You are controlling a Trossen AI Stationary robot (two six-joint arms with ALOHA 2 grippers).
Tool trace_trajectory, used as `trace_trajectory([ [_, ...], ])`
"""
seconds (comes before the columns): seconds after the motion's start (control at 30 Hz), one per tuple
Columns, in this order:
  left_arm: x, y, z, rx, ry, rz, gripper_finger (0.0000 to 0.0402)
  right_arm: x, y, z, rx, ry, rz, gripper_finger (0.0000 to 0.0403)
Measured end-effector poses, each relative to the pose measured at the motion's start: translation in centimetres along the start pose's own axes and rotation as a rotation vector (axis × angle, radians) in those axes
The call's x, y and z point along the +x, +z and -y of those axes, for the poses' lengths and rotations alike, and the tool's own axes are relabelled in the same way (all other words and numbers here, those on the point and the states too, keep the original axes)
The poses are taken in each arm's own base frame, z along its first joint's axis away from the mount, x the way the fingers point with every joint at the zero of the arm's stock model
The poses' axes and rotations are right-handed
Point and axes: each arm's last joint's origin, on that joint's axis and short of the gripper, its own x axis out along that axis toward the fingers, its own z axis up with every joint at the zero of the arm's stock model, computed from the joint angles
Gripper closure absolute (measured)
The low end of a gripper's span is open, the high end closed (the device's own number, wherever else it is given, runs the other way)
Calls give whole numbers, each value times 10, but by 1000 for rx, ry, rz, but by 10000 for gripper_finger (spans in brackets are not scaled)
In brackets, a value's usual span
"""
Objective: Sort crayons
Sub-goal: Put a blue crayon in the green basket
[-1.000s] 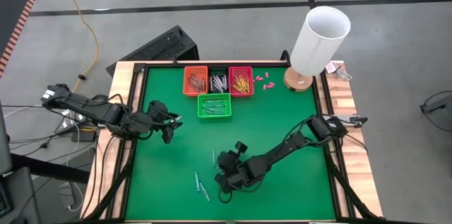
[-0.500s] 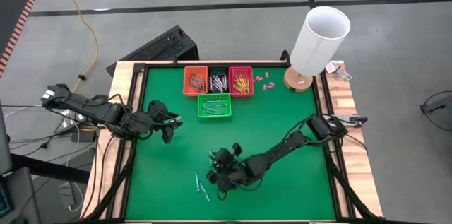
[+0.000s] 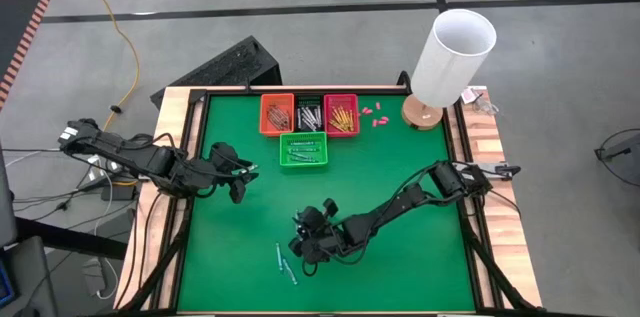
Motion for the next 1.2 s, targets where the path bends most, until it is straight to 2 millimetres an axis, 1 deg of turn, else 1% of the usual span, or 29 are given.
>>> trace_trajectory([
  [0.47, 0, 0, 0, -3, 0, 0, 204, 7, 5, 2, 0, 34, -28, 300],
  [0.63, 0, 0, 0, -3, 0, 0, 204, 12, 7, 4, 8, 86, -92, 300],
  [0.87, 0, 0, 0, -3, 0, 0, 204, 12, 6, 4, 11, 139, -151, 300],
  [0.97, 0, 0, 0, -3, 0, 0, 204, 12, 3, 7, 37, 108, -181, 300],
  [1.07, 0, 0, 0, -4, 0, 0, 204, 11, -3, 13, 59, 40, -232, 300],
  [1.2, 0, 0, 0, -4, 0, 1, 204, 5, -10, 18, 69, -38, -272, 301],
])
